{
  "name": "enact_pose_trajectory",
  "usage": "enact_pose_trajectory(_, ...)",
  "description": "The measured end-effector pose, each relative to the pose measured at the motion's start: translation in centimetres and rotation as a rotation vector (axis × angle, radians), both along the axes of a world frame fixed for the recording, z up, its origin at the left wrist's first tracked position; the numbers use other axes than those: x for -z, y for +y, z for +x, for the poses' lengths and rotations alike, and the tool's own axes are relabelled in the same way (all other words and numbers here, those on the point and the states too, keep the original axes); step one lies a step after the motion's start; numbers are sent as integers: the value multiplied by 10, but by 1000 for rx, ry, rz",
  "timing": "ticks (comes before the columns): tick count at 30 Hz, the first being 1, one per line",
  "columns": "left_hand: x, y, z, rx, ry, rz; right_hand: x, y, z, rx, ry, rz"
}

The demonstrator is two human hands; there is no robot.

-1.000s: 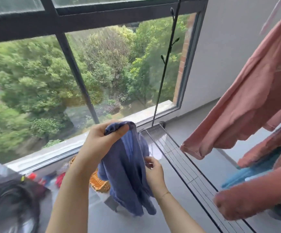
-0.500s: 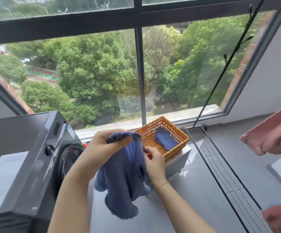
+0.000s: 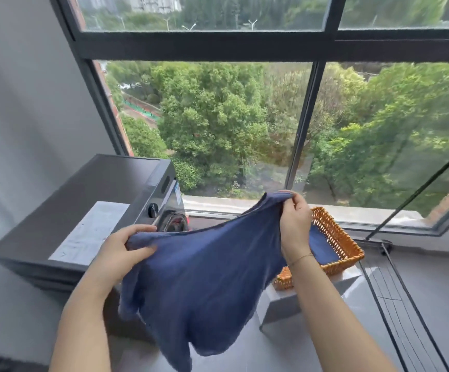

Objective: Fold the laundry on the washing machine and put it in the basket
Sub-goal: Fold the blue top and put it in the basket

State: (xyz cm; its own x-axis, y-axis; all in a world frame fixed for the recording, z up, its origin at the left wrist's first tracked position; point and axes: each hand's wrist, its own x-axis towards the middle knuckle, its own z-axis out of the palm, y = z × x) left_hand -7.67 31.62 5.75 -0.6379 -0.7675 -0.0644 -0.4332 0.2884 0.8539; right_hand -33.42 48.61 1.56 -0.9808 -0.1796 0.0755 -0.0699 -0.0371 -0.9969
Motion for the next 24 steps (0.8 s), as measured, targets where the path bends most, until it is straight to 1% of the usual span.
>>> enact_pose_trajectory(3, 9, -17, 23, -67, -23, -51, -21, -21, 5, -17, 131, 41)
enact_pose_trajectory(6, 12, -24, 35, -148, -35, -111, -29, -43, 9, -90, 224, 49)
enact_pose_trajectory(10, 9, -31, 43, -232, -29, -4, -40, -68, 20, -187, 170, -58)
enact_pose_trajectory(12, 13, -37, 48, -263, -44, -94, -44, -78, 26, -195, 173, -72)
enact_pose_trajectory(14, 17, -44, 49, -285, -65, -222, -46, -84, 31, -170, 212, -61)
enact_pose_trajectory(15, 19, -48, 47, -301, -55, -242, -47, -88, 32, -138, 239, -50)
enact_pose_trajectory(19, 13, -66, 34, -358, 106, -181, -48, -116, 19, 19, 304, 52)
enact_pose_trajectory(21, 14, -73, 26, -339, 125, -174, -49, -129, 8, 91, 337, 145)
enact_pose_trajectory(22, 15, -81, 21, -332, 119, -164, -48, -141, 1, 94, 346, 160)
enact_pose_trajectory(24, 17, -98, 14, -313, 126, -150, -47, -163, -11, 28, 314, 116)
